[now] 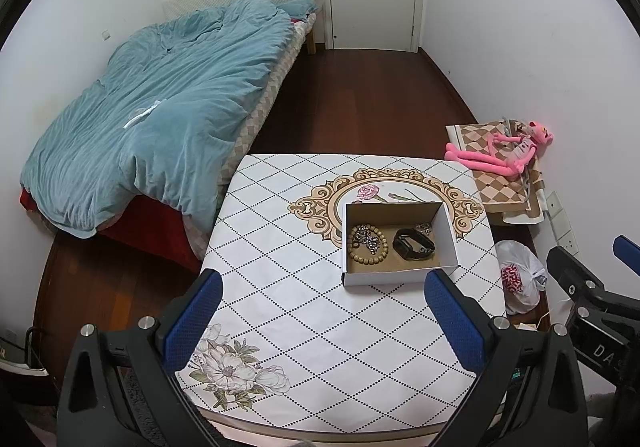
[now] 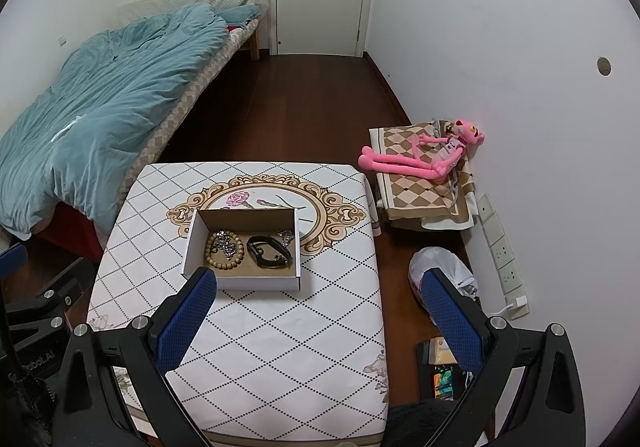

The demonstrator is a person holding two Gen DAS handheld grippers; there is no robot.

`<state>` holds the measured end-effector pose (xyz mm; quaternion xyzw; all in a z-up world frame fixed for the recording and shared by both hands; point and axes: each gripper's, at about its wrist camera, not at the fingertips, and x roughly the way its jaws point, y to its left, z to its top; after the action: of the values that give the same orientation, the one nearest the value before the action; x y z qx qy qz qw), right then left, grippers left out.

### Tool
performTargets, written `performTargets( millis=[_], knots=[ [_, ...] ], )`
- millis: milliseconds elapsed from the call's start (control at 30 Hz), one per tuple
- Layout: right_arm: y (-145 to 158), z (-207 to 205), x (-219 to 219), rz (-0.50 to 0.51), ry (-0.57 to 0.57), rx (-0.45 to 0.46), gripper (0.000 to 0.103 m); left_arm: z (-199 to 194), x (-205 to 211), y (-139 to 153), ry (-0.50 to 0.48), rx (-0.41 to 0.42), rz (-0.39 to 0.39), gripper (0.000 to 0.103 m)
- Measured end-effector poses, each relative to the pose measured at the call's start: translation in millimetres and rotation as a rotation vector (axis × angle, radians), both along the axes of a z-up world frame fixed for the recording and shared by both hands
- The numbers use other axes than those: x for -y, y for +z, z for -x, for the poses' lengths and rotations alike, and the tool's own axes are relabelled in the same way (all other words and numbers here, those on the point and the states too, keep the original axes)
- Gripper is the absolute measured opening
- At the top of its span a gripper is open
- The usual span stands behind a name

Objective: Organize jewelry

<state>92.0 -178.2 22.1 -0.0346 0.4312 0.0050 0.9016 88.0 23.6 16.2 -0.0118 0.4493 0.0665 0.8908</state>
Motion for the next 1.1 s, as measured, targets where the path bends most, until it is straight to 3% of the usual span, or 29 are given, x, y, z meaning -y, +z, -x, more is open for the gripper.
performTargets(
  millis=[1100],
  knots=[
    [-2.5,-3.1,2.8,0.004,0.003,-0.004,0.103,1.9,3.9,-4.0,-0.002,-0.007,0.005,0.103]
  ],
)
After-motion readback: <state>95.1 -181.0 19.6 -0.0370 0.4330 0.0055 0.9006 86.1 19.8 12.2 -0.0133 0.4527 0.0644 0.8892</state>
